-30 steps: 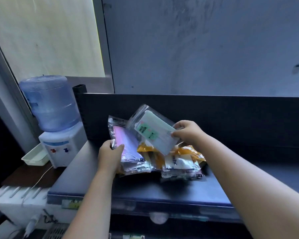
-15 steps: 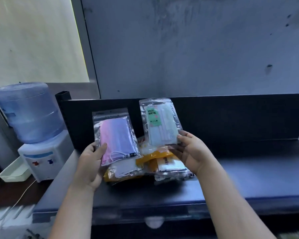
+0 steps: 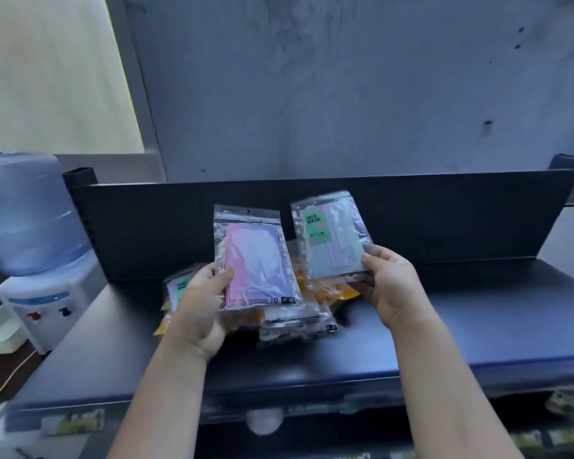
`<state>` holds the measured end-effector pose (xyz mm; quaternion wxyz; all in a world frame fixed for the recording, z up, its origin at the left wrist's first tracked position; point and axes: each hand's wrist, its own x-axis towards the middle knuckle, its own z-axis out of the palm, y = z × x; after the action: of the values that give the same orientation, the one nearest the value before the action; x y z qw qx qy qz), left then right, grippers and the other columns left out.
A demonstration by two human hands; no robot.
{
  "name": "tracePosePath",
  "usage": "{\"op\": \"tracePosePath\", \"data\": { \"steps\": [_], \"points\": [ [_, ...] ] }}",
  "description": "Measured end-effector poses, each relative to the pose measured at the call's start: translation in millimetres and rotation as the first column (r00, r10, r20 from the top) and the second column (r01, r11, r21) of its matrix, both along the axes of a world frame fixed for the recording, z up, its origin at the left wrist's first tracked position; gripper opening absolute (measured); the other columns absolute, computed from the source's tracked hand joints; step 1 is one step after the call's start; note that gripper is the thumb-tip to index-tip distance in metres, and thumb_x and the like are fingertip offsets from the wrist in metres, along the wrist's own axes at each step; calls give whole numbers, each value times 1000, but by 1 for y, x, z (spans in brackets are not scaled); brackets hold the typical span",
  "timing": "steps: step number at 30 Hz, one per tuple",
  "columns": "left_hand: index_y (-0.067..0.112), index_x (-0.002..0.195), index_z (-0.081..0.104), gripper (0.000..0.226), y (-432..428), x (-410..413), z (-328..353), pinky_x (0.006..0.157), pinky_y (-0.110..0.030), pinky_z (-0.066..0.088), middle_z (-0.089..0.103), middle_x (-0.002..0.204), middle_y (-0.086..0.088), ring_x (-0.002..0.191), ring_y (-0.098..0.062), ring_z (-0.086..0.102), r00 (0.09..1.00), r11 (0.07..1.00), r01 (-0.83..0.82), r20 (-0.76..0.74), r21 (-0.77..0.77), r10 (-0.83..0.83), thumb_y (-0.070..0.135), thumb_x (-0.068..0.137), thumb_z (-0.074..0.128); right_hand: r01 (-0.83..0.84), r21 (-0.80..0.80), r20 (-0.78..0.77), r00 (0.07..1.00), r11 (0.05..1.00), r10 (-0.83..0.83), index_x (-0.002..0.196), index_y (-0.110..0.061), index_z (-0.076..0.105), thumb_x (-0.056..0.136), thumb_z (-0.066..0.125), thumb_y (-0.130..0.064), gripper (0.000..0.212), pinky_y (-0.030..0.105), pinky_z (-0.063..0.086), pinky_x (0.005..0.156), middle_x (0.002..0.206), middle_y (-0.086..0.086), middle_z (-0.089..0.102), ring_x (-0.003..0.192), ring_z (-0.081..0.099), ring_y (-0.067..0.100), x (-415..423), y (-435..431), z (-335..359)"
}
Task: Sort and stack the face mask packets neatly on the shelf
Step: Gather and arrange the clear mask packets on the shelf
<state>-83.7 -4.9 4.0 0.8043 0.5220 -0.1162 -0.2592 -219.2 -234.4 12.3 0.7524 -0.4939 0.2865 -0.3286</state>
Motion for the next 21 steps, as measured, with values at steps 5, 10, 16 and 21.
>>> {"op": "tracePosePath", "data": {
  "steps": [5, 10, 16, 21],
  "points": [
    [3, 125, 58, 33, -79, -41, -1, 64, -39, 55, 72, 99, -20, 67, -28, 70, 999, 999, 50, 11, 9, -50, -1, 97, 41, 37, -107, -27, 999, 994, -40, 101, -9, 73, 103, 45, 5, 31, 28, 63, 57, 81, 4, 80, 62, 74, 13, -50, -61, 0],
    [4, 124, 62, 38, -178, -102, -12, 69, -41, 58, 71, 109, -27, 87, -36, 68, 995, 996, 83, -57, 19, -82, -5, 94, 41, 46, -194, -118, 990, 980, -70, 107, -10, 74, 101, 46, 5, 32, 32, 65, 63, 102, 12, 80, 71, 73, 20, -108, -146, -4],
    [1, 118, 64, 41, -277, -156, -29, 79, -46, 57, 72, 106, -28, 85, -36, 68, 997, 997, 57, -63, 52, -54, -12, 90, 37, 120, -201, -177, 972, 972, -156, 103, -10, 73, 99, 43, 7, 34, 29, 63, 59, 100, 11, 78, 76, 71, 24, -163, -226, -15],
    [33, 148, 41, 72, -328, -179, -39, 93, -55, 55, 69, 124, -19, 108, -38, 69, 1000, 988, 5, 16, 155, -7, -11, 90, 41, 175, -173, -232, 949, 969, -213, 101, -6, 73, 95, 46, 8, 31, 28, 59, 56, 91, 9, 76, 69, 63, 24, -184, -267, -27]
  ]
}}
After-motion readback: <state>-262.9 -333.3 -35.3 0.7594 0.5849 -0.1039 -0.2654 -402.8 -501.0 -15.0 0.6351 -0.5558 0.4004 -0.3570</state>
